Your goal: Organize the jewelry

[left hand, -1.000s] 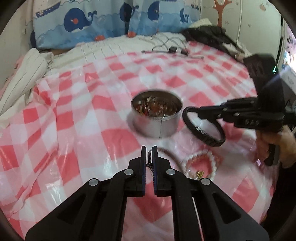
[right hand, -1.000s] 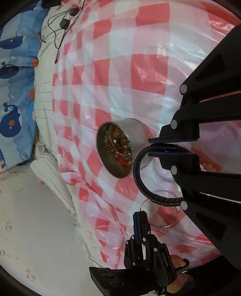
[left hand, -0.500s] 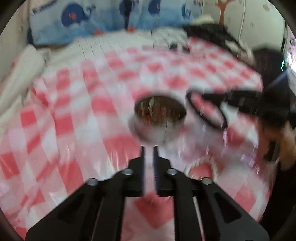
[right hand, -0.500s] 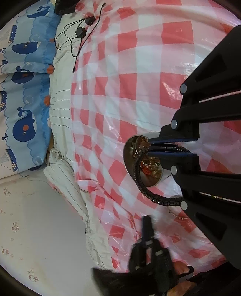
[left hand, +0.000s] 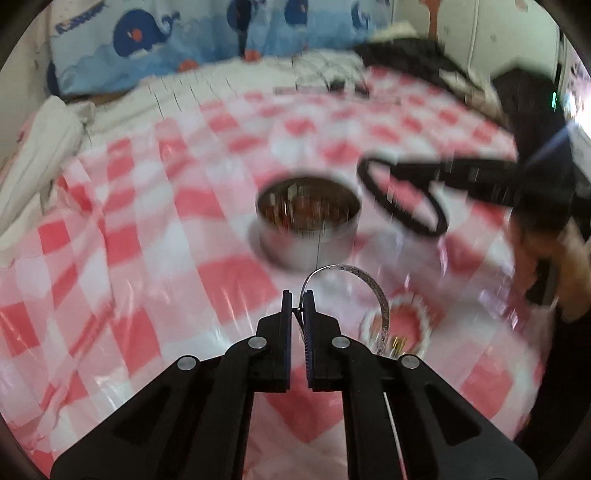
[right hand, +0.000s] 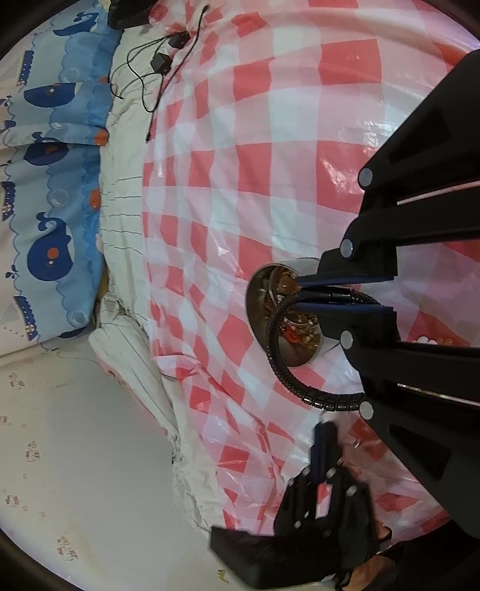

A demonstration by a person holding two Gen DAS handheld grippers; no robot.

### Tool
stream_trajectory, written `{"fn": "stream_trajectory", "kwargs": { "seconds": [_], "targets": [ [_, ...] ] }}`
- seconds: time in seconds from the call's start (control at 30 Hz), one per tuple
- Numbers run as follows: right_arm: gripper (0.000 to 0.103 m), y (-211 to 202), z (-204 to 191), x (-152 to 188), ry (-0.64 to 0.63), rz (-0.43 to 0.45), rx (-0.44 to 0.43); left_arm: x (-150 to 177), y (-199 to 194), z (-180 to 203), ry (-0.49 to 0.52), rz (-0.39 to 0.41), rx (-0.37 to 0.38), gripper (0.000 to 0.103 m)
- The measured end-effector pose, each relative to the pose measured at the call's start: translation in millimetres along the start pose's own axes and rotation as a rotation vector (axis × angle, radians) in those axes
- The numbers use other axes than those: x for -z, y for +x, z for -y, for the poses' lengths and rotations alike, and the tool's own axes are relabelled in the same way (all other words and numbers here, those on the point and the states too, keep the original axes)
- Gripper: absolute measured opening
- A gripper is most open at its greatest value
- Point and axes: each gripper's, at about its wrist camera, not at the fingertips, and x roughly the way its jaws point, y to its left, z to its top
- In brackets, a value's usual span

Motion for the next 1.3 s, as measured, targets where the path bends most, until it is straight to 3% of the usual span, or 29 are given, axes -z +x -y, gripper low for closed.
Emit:
{"fn": "stream_trajectory", "kwargs": {
  "seconds": [0.23,0.6,0.7,0.77,0.97,1.03,1.07,1.3],
  "targets": [
    [0.009,0,-1,-15,-0.023,0.029,0.034,-46,9,-1,-0.025,0.067,-0.018,0.005],
    [0.009,20,6,-30,-0.054,0.019,0.094,-77,79,-13,-0.096,0.019,-0.009,0.007],
    [0.009,31,5,-28,-0.064,-0.002,0.103,-77,89,-22,-0.108,-0.013,-0.018,0.017],
    [0.009,38,4,-28,-0.073,-0.015,0.105,-75,78,-26,-0.118,0.004,-0.015,0.030],
    [0.010,63,-15,-35,-0.130,-0.054,0.102,-62,36,-37,-0.135,0.049,-0.056,0.043],
    [0.018,74,-18,-32,-0.145,-0.078,0.122,-53,26,-35,-0.142,0.062,-0.066,0.049],
    [0.038,74,-19,-31,-0.148,-0.075,0.128,-47,21,-33,-0.147,0.065,-0.068,0.052],
    [0.044,24,-23,-4,-0.154,-0.046,0.151,4,17,-6,-0.139,0.038,-0.088,0.072]
  ]
}}
